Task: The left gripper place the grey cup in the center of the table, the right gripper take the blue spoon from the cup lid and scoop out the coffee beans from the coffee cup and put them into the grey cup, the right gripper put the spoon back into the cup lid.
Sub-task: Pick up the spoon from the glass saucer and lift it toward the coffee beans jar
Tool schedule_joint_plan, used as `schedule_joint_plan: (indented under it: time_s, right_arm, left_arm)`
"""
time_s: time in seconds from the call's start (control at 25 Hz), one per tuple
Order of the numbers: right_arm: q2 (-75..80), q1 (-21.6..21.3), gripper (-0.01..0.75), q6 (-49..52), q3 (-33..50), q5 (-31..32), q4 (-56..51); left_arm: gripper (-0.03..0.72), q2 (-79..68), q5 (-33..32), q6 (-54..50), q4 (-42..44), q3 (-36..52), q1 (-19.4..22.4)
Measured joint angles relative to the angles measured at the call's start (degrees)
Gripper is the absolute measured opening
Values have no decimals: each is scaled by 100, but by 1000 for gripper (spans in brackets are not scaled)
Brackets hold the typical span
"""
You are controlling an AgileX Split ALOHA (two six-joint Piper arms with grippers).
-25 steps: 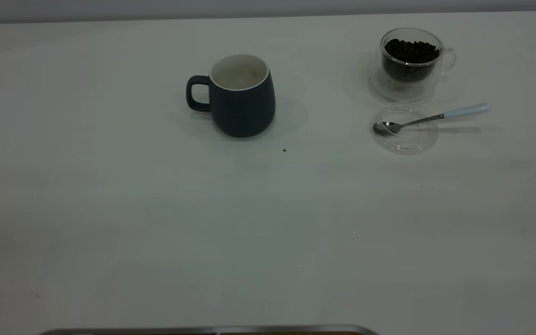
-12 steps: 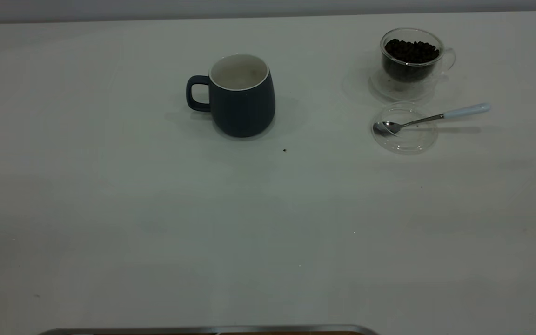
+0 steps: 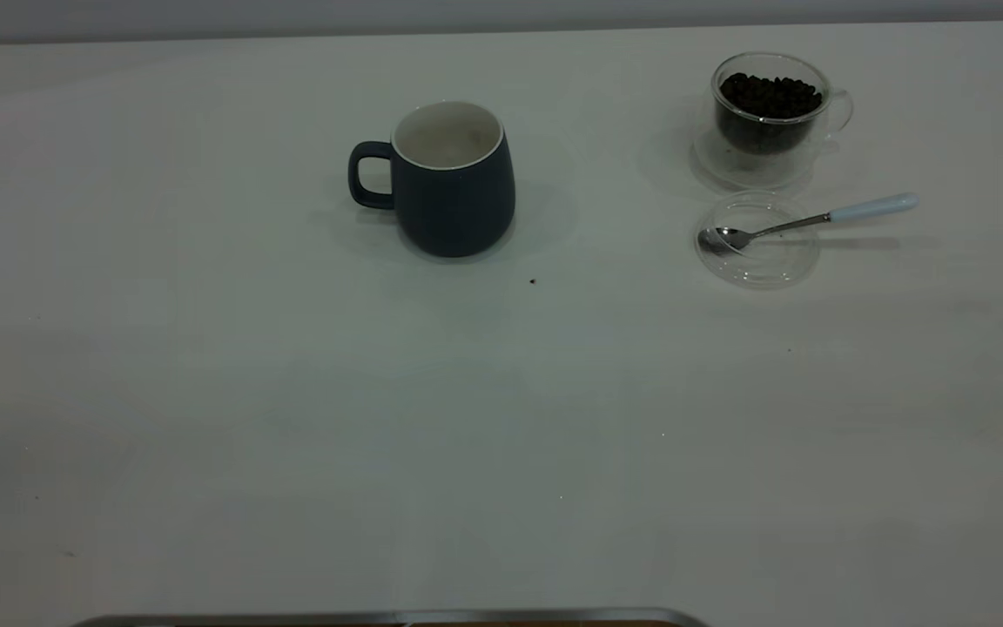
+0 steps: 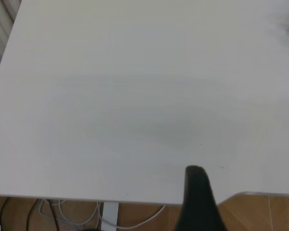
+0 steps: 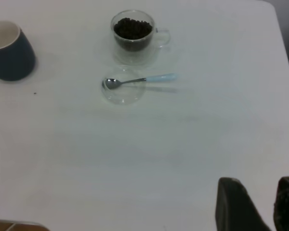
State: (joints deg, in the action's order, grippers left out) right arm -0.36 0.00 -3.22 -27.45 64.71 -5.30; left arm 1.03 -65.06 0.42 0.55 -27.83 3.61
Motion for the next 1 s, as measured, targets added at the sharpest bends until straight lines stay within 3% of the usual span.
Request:
schedule_joint_plan:
  time_s: [0.2,0.44,0.8,1.0]
  right_arm:
    - [0,0,238,364,-19,-203,-577]
    - [306,0,265,768,-82,-1661,-747]
    - [3245,0,521,195,-82,-3821,-755]
    - [5186,0,559,-822,-145,-4705,-1290]
  left_arm:
    - [588,0,0,-8,0,0,0]
    - [588,0,0,-8,0,0,0]
    - [588,0,0,-8,0,0,0]
    - [588,0,0,-8,0,0,0]
